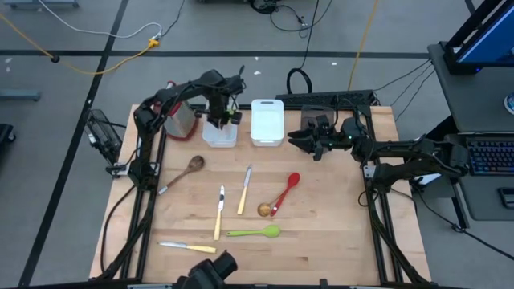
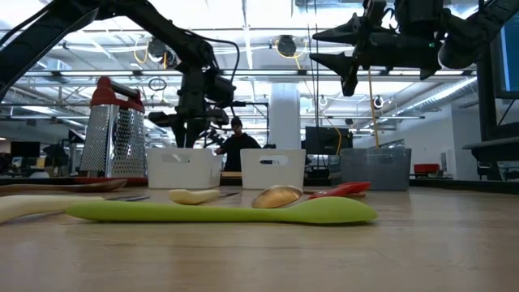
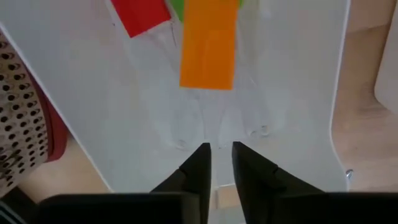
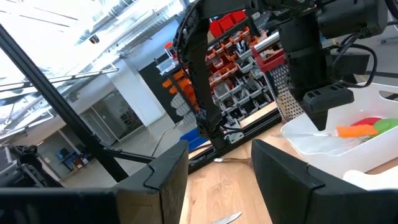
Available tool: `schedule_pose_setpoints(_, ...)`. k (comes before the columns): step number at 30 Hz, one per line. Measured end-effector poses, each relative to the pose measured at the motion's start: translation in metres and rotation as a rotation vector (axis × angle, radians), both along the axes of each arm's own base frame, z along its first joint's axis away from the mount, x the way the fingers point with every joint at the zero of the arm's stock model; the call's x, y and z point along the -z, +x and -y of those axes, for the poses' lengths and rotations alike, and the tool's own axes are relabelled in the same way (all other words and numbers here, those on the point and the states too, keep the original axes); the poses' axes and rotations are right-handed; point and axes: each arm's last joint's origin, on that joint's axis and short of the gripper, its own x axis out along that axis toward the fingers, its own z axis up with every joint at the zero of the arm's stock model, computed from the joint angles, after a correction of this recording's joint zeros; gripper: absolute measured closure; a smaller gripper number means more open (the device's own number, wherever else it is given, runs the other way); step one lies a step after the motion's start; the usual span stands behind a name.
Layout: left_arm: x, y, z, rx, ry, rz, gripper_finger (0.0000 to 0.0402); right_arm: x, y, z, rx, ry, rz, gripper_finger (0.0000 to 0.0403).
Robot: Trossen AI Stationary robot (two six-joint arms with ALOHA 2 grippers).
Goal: Pick & Place Kitchen Items
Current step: Put the red serving spoon into the black bin
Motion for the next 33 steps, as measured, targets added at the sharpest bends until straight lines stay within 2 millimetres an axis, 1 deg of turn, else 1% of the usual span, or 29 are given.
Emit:
schedule_pose_setpoints(5, 0.0, -0.003, -0.003, -0.004, -0.005, -0.004, 0.0307, 0.0, 0.0, 0.0, -0.002, 0.011, 0.0, 0.0234)
schedule_pose_setpoints(8, -0.001, -0.005, -0.001, -0.014, -0.059, 0.017, 0.03, 0.0, 0.0, 0.0, -0.002, 0.011, -0.001, 0.0234)
schedule_pose_setpoints(11, -0.009, -0.007, 0.003, -0.002, -0.073, 0.043, 0.0299, 0.0, 0.0, 0.0, -0.002, 0.011, -0.003, 0.0234)
schedule_pose_setpoints(13, -0.019, -0.007, 0.008, 0.008, -0.053, 0.064, 0.0299, 0.001, 0.0, 0.0, -0.001, 0.005, -0.009, 0.0234)
schedule_pose_setpoints(17, -0.047, -0.008, 0.024, 0.028, 0.026, 0.101, 0.0299, 0.003, 0.0, 0.0, 0.001, -0.004, -0.028, 0.0234)
schedule_pose_setpoints(22, -0.085, -0.012, 0.051, 0.024, 0.218, 0.104, 0.0299, 0.005, 0.001, 0.0, 0.001, 0.003, -0.052, 0.0234)
schedule_pose_setpoints(26, -0.113, -0.015, 0.076, 0.029, 0.33, 0.16, 0.03, 0.006, 0.001, 0.0, 0.001, 0.005, -0.055, 0.0234)
schedule_pose_setpoints(29, -0.127, -0.013, 0.095, 0.07, 0.4, 0.211, 0.03, 0.006, 0.001, 0.0, 0.001, 0.005, -0.056, 0.0234)
schedule_pose_setpoints(33, -0.138, -0.007, 0.121, 0.149, 0.481, 0.241, 0.03, 0.006, 0.001, 0.0, 0.001, 0.006, -0.056, 0.0234)
